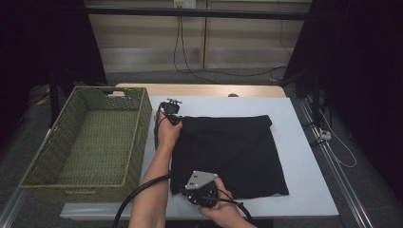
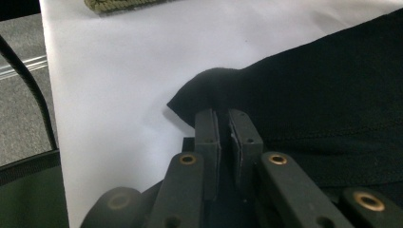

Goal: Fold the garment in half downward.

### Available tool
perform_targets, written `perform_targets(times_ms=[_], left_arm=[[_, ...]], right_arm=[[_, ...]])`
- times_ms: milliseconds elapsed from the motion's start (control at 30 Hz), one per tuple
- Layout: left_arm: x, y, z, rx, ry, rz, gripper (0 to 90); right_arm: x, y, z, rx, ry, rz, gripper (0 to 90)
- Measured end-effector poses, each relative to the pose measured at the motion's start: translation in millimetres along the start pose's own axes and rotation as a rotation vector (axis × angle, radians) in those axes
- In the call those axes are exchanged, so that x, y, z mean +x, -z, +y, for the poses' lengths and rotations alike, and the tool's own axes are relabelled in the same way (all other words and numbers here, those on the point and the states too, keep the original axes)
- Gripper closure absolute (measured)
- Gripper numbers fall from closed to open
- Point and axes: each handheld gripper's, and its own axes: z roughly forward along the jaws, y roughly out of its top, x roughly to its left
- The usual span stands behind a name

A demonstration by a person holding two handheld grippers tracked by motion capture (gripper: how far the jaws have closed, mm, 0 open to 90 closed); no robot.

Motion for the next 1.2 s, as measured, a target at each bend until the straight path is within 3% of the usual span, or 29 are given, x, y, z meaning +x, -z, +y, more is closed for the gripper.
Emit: perform_targets(times_ms=[133, 267, 467, 667, 700, 733, 767, 800, 867, 1033, 1067, 1200], left_arm=[[2.1, 0.4, 3.6, 0.013, 0.019, -0.005, 87.3], [7.6, 4.4, 7.2, -0.014, 0.074, -0.022, 87.5], [10.9, 15.0, 15.5, -0.025, 0.112, -0.051, 87.9], [11.3, 26.1, 23.2, -0.049, 0.109, -0.066, 88.3], [11.7, 27.5, 24.6, -0.052, 0.108, -0.065, 88.3], [12.2, 29.2, 26.0, -0.054, 0.104, -0.063, 88.4], [11.8, 30.3, 27.5, -0.050, 0.098, -0.065, 88.4], [11.0, 31.8, 30.6, -0.048, 0.075, -0.064, 88.5], [10.8, 32.7, 32.0, -0.049, 0.074, -0.066, 88.4], [13.8, 35.7, 37.5, -0.049, 0.074, -0.074, 88.6], [13.7, 36.3, 38.3, -0.045, 0.072, -0.074, 88.6], [15.2, 40.5, 40.5, -0.048, 0.080, -0.072, 88.6]], right_arm=[[-1.3, 0.7, -0.2, -0.006, -0.032, 0.019, 84.3], [-2.3, 1.7, -0.2, -0.007, -0.049, 0.025, 84.4], [-4.0, 4.0, 0.5, -0.011, -0.062, 0.026, 84.7], [-4.8, 7.6, 2.0, -0.034, -0.082, 0.041, 84.7], [-5.0, 8.0, 2.7, -0.030, -0.091, 0.052, 84.7], [-3.1, 9.8, 6.2, -0.051, -0.129, 0.075, 84.7], [-3.1, 9.8, 6.2, -0.051, -0.129, 0.075, 84.7], [-3.8, 11.0, 8.7, -0.074, -0.105, 0.038, 84.7], [-4.9, 11.1, 9.0, -0.083, -0.101, 0.025, 84.7], [-4.1, 12.0, 8.2, -0.092, -0.125, 0.048, 84.7], [-4.6, 12.0, 8.2, -0.101, -0.110, 0.024, 84.7], [-3.0, 10.2, 10.3, -0.111, -0.118, 0.024, 84.7]])
